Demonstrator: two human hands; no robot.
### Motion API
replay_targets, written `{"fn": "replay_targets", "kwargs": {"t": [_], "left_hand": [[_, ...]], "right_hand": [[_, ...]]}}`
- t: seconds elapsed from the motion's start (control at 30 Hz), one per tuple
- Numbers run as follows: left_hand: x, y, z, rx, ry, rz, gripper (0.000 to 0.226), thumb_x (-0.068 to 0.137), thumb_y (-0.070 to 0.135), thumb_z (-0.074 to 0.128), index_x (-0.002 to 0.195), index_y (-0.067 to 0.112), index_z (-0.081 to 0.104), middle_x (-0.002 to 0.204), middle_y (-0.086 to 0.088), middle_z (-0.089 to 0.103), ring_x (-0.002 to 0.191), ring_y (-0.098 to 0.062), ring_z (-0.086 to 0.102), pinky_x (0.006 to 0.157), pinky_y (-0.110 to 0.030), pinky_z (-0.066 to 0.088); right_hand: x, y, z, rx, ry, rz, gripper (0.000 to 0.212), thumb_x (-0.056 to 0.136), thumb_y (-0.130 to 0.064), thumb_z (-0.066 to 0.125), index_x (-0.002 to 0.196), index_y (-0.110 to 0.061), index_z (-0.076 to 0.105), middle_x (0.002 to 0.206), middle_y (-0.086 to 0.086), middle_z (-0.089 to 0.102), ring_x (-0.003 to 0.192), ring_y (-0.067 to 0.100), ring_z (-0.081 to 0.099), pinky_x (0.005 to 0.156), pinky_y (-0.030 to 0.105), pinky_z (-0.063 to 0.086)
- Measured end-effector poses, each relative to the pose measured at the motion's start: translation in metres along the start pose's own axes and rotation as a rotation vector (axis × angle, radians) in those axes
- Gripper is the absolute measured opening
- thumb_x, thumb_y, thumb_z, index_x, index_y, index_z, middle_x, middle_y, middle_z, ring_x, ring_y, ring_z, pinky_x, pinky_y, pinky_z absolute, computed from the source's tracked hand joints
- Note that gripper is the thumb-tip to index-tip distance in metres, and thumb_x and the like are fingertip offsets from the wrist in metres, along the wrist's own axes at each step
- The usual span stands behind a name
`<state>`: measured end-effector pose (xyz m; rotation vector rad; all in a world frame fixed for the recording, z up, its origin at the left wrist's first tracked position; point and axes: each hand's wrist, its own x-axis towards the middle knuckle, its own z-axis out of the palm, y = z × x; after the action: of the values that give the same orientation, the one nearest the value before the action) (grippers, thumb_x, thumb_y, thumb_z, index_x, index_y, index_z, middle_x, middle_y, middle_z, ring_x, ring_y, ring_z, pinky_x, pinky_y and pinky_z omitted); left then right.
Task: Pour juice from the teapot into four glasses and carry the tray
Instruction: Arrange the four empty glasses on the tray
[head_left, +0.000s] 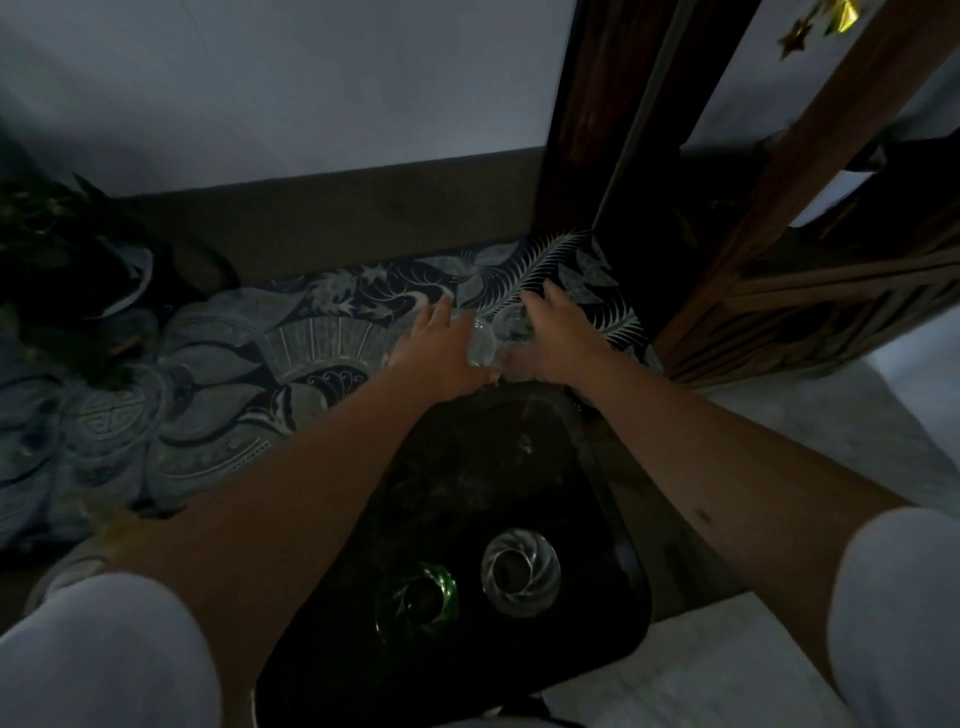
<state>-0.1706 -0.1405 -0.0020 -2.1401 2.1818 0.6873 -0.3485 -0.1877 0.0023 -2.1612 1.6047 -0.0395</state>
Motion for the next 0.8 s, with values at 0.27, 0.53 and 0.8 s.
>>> {"fn": "replay_targets", "kwargs": {"t": [0.27, 0.53, 0.8], "left_hand": [[0.039, -0.006, 0.016, -0.078, -0.081, -0.034, 0.115, 0.072, 0.049, 0.081, 0.157, 0.019, 0.009, 0.164, -0.017, 0.003, 0.151, -0.038, -0.001, 0.121, -0.054, 0.017], [0.037, -0.007, 0.011, -0.139, -0.03, 0.017, 0.1, 0.071, 0.037, 0.084, 0.151, 0.015, 0.029, 0.152, -0.015, 0.036, 0.139, -0.034, 0.037, 0.11, -0.046, 0.038], [-0.007, -0.018, -0.024, -0.099, 0.064, -0.003, 0.098, 0.074, 0.042, 0.08, 0.153, 0.02, 0.027, 0.151, -0.011, 0.037, 0.135, -0.034, 0.04, 0.107, -0.047, 0.041]], "right_hand": [[0.047, 0.0, 0.01, -0.162, -0.261, 0.0, 0.124, 0.058, -0.052, 0.083, 0.153, -0.029, 0.006, 0.162, 0.015, 0.0, 0.146, 0.04, 0.01, 0.115, 0.05, 0.025], [0.043, -0.004, 0.009, -0.207, -0.18, -0.037, 0.095, 0.063, -0.044, 0.081, 0.143, -0.022, 0.035, 0.14, 0.012, 0.046, 0.124, 0.032, 0.048, 0.094, 0.038, 0.044], [0.014, -0.021, -0.013, -0.202, -0.079, -0.108, 0.095, 0.06, -0.051, 0.079, 0.141, -0.027, 0.034, 0.139, 0.005, 0.048, 0.122, 0.029, 0.05, 0.092, 0.04, 0.046]]}}
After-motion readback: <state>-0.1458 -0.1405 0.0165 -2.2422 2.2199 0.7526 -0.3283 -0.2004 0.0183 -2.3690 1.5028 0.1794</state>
